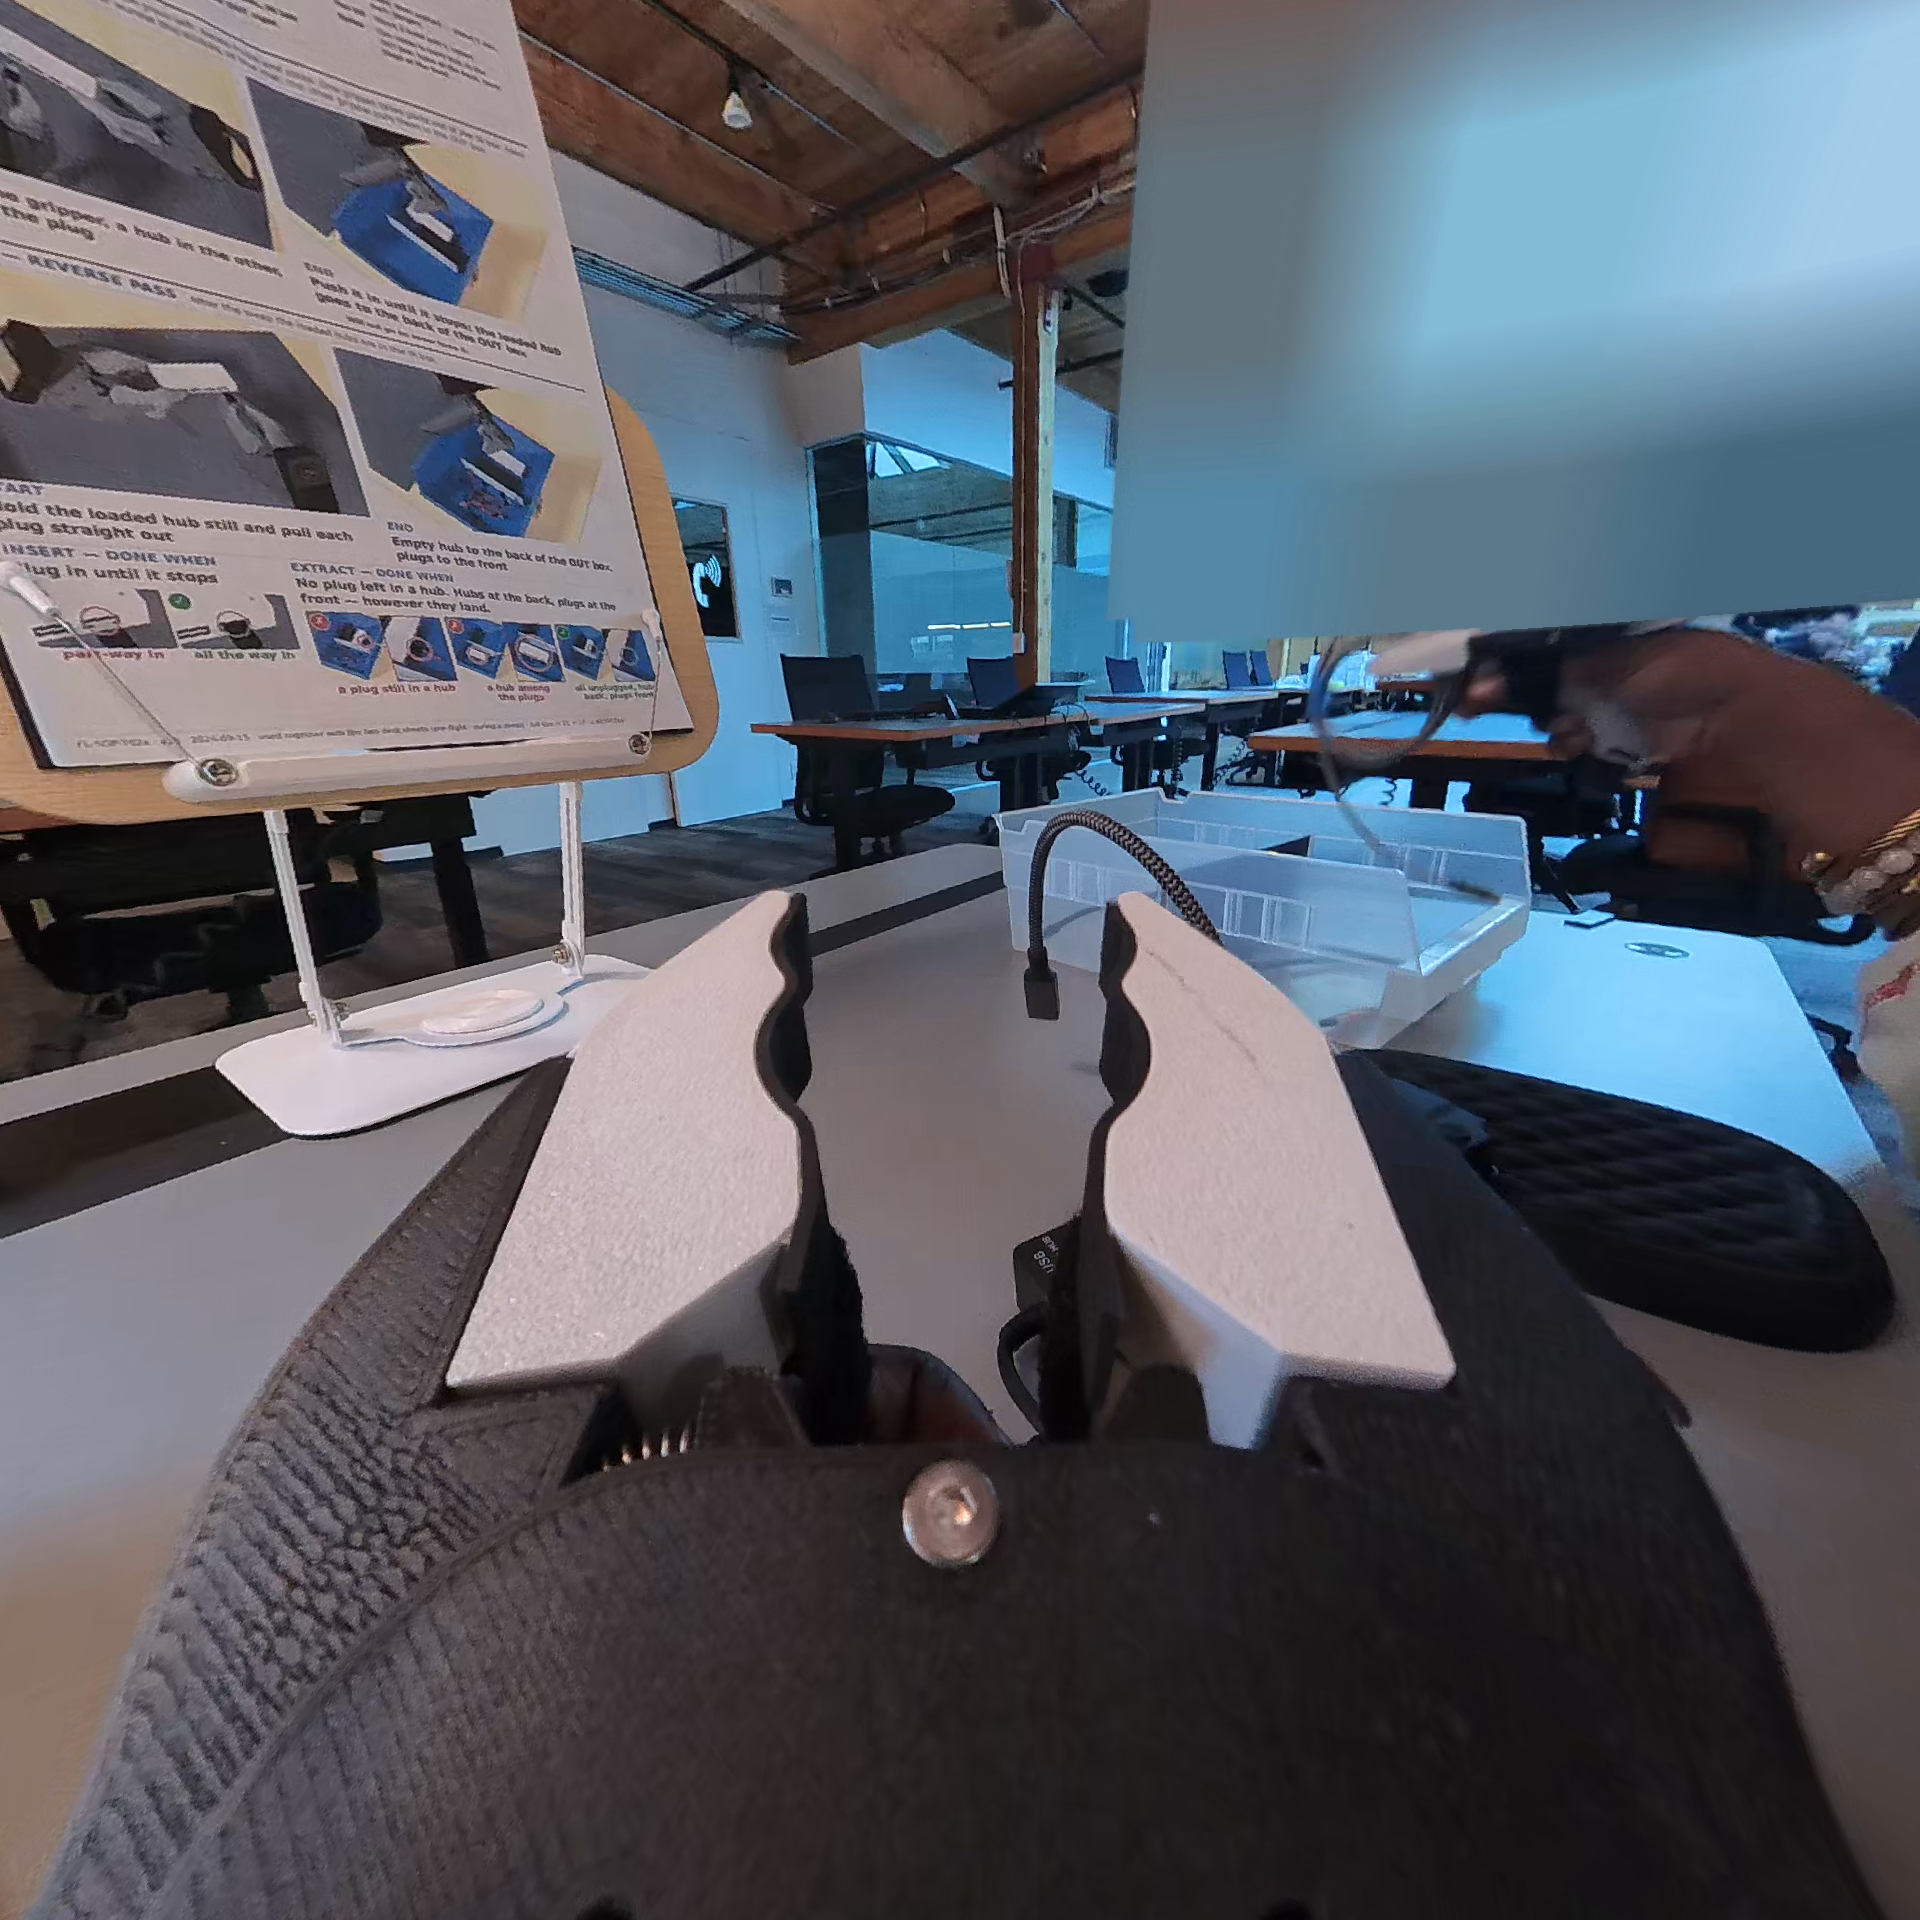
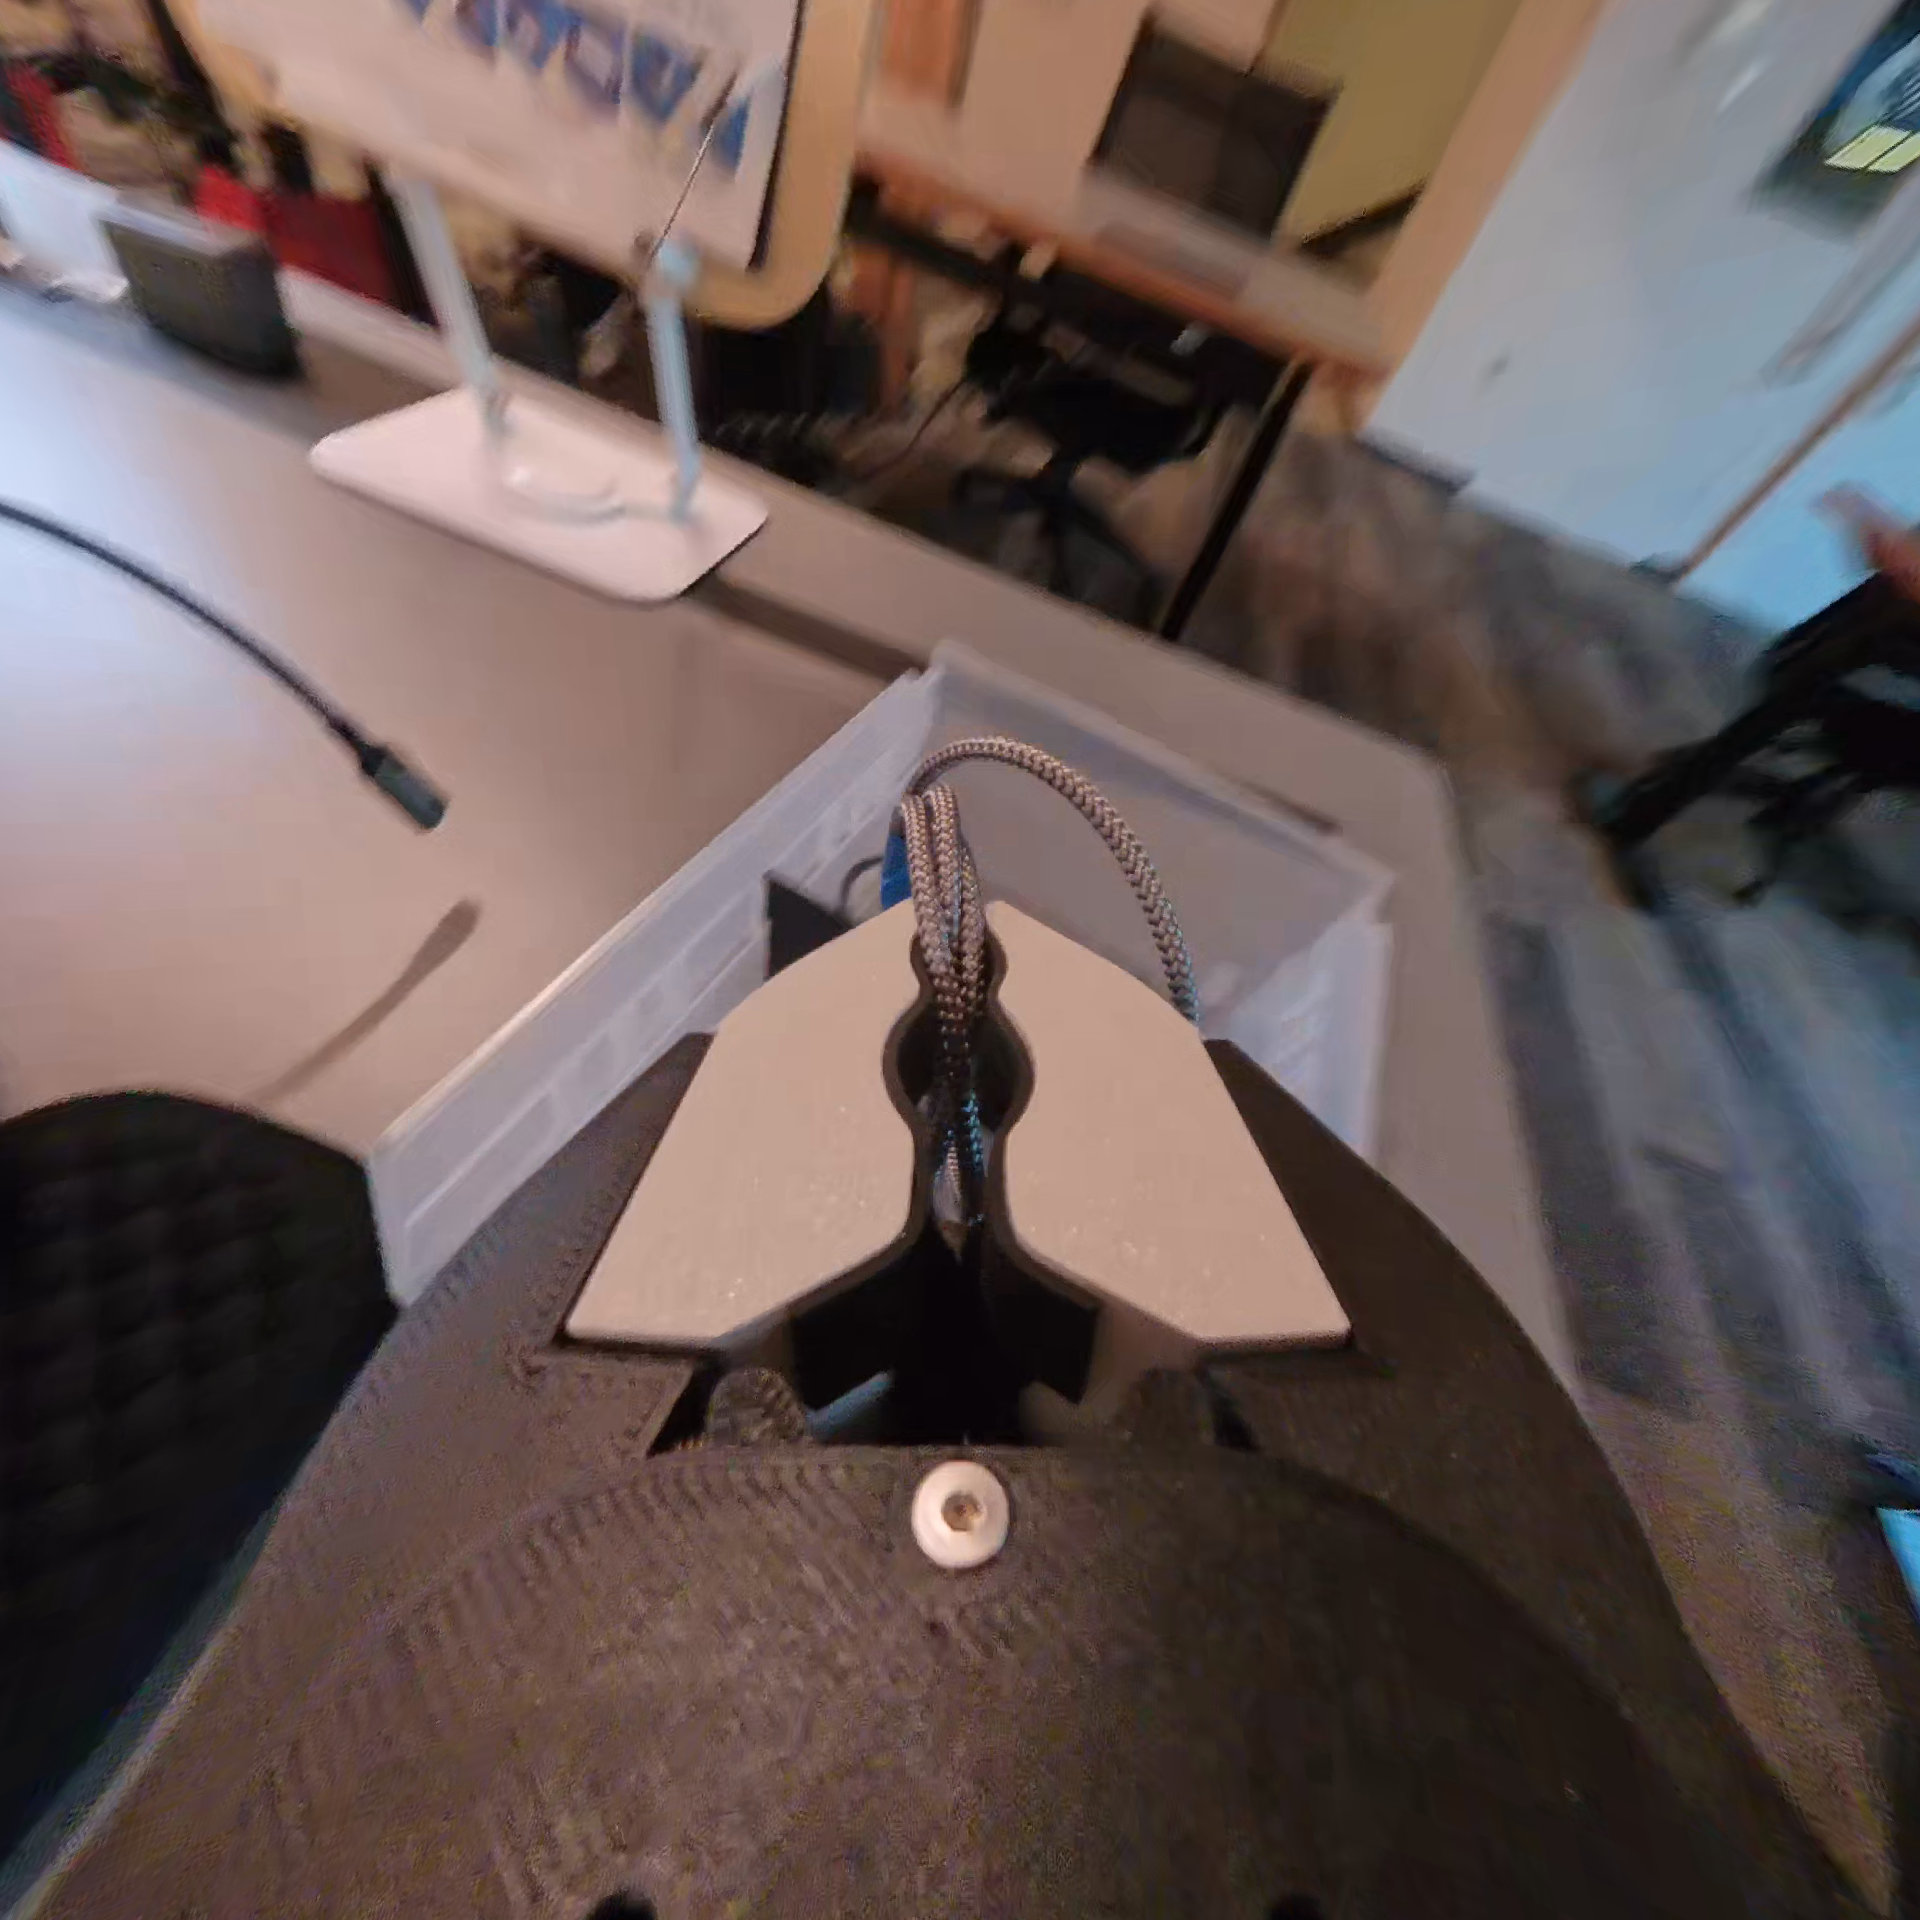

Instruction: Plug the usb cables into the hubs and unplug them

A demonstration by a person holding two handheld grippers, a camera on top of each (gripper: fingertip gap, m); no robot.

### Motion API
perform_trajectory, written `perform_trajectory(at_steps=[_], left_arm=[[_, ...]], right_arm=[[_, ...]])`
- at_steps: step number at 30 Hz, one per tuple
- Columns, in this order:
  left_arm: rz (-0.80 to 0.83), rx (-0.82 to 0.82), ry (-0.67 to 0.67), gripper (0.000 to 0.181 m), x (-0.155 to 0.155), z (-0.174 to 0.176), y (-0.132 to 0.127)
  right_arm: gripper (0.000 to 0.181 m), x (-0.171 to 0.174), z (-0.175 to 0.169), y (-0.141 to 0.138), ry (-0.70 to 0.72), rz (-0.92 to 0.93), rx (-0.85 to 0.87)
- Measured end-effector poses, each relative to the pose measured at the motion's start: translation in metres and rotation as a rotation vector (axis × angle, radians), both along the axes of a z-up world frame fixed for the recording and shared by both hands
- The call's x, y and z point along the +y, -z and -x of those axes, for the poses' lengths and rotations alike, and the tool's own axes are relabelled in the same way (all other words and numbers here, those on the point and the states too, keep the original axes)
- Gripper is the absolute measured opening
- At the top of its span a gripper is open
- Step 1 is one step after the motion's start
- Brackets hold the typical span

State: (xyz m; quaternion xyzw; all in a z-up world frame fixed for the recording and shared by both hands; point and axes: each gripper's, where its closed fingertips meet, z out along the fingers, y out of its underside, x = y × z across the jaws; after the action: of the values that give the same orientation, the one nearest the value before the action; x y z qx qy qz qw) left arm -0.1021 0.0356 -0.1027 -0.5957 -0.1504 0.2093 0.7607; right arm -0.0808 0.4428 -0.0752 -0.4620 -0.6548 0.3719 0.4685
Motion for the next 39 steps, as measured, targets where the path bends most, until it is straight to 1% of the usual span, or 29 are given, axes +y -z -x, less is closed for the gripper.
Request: perform_trajectory(at_steps=[2, 5, 7, 9, 12, 14, 16, 18, 20, 21, 23, 25, 27, 30, 31, 34, 39], left_arm=[[0.010, 0.000, 0.002, 0.054, 0.001, 0.000, 0.002], [0.029, 0.002, -0.005, 0.054, 0.002, 0.001, 0.004], [0.037, 0.007, -0.006, 0.054, 0.003, 0.001, 0.005], [0.043, 0.008, -0.006, 0.054, 0.003, 0.000, 0.005], [0.038, 0.009, 0.001, 0.054, 0.004, -0.001, 0.004], [0.036, 0.008, 0.003, 0.054, 0.003, -0.001, 0.004], [0.036, 0.012, 0.002, 0.054, 0.003, -0.002, 0.003], [0.039, 0.012, 0.003, 0.054, 0.004, -0.002, 0.003], [0.044, 0.007, 0.007, 0.054, 0.005, -0.002, 0.005], [0.048, 0.007, 0.009, 0.054, 0.006, -0.002, 0.005], [0.057, 0.013, 0.004, 0.054, 0.005, -0.002, 0.005], [0.059, 0.009, -0.006, 0.054, 0.002, -0.001, 0.004], [0.086, -0.022, 0.016, 0.054, 0.002, -0.003, 0.004], [0.176, -0.048, 0.080, 0.054, 0.009, -0.015, 0.010], [0.221, -0.046, 0.086, 0.054, 0.011, -0.017, 0.014], [0.339, -0.047, 0.092, 0.054, 0.020, -0.020, 0.029], [0.425, -0.087, 0.187, 0.053, 0.037, -0.029, 0.048]], right_arm=[[0.003, -0.007, 0.005, 0.029, -0.055, 0.074, -0.095], [0.004, -0.015, 0.008, 0.063, -0.093, 0.215, -0.224], [0.005, -0.010, 0.009, 0.080, -0.046, 0.264, -0.311], [0.014, -0.001, 0.010, 0.090, 0.022, 0.234, -0.356], [0.037, 0.014, 0.008, 0.092, 0.128, 0.124, -0.369], [0.049, 0.023, 0.004, 0.085, 0.198, 0.058, -0.345], [0.054, 0.028, 0.002, 0.068, 0.258, -0.007, -0.266], [0.055, 0.022, 0.002, 0.044, 0.274, -0.052, -0.139], [0.055, 0.000, 0.003, 0.021, 0.215, -0.068, -0.015], [0.055, -0.017, 0.004, 0.012, 0.154, -0.066, 0.034], [0.056, -0.063, 0.005, 0.001, -0.043, -0.040, 0.100], [0.066, -0.118, 0.000, 0.002, -0.297, -0.008, 0.100], [0.074, -0.162, -0.009, 0.016, -0.500, 0.013, 0.022], [0.076, -0.200, -0.021, 0.045, -0.646, 0.049, -0.124], [0.081, -0.211, -0.027, 0.057, -0.688, 0.072, -0.191], [0.094, -0.226, -0.042, 0.096, -0.733, 0.044, -0.388], [0.089, -0.245, -0.049, 0.143, -0.751, 0.034, -0.525]])
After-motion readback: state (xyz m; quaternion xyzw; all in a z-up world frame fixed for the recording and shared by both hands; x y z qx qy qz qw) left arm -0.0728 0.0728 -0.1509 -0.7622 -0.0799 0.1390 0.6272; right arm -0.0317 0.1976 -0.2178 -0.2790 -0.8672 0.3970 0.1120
